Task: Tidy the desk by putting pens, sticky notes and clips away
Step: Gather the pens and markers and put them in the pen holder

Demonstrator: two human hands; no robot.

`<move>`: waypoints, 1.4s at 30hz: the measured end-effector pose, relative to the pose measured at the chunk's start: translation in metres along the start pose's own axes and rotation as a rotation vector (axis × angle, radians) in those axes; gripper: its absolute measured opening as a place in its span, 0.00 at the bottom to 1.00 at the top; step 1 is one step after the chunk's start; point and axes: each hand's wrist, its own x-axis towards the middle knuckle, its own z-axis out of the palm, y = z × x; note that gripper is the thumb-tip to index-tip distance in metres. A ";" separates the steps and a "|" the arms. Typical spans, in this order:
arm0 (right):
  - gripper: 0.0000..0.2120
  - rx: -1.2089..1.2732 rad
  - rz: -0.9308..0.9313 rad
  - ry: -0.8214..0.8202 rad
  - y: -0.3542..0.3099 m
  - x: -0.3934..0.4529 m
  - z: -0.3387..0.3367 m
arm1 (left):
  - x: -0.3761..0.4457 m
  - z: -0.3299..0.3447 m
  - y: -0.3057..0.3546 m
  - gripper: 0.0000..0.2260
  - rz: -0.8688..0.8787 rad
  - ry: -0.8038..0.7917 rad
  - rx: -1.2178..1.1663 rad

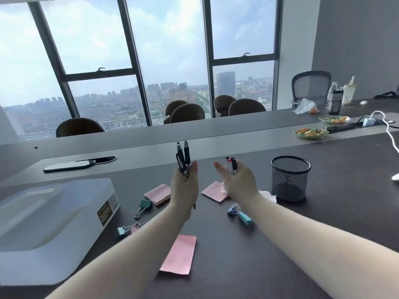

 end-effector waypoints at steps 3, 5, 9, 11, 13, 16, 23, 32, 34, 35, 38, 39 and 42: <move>0.21 0.027 -0.042 0.057 -0.021 0.028 -0.038 | 0.006 0.044 0.032 0.12 0.053 -0.087 -0.066; 0.20 -0.025 -0.056 0.126 -0.030 0.046 -0.065 | 0.009 0.079 0.052 0.11 0.058 -0.125 -0.114; 0.19 -0.102 -0.038 0.231 -0.027 0.074 -0.115 | 0.015 0.150 0.075 0.12 0.014 -0.172 -0.225; 0.17 -0.142 0.016 0.242 -0.014 0.082 -0.133 | 0.015 0.180 0.075 0.13 -0.018 -0.178 -0.248; 0.16 -0.170 0.044 0.257 -0.002 0.085 -0.146 | 0.013 0.202 0.071 0.15 -0.063 -0.195 -0.297; 0.17 -0.179 0.074 0.270 0.010 0.091 -0.156 | 0.010 0.225 0.060 0.18 -0.121 -0.190 -0.306; 0.19 -0.225 0.091 0.316 0.016 0.107 -0.149 | 0.015 0.233 0.054 0.13 -0.135 -0.214 -0.138; 0.13 -0.462 0.074 0.253 0.011 0.100 -0.138 | 0.015 0.211 0.053 0.18 -0.168 -0.229 0.322; 0.06 -0.491 0.066 0.258 0.010 0.097 -0.137 | 0.013 0.207 0.047 0.19 -0.195 -0.235 0.322; 0.05 -0.487 0.066 0.266 0.009 0.096 -0.136 | 0.010 0.206 0.047 0.19 -0.200 -0.236 0.305; 0.08 -0.467 0.052 0.295 0.008 0.093 -0.136 | 0.008 0.209 0.041 0.17 -0.220 -0.255 0.262; 0.08 -0.454 0.040 0.310 0.007 0.092 -0.136 | 0.008 0.209 0.041 0.15 -0.236 -0.264 0.243; 0.10 -0.437 0.018 0.349 0.006 0.088 -0.137 | 0.007 0.204 0.048 0.22 -0.273 -0.294 0.181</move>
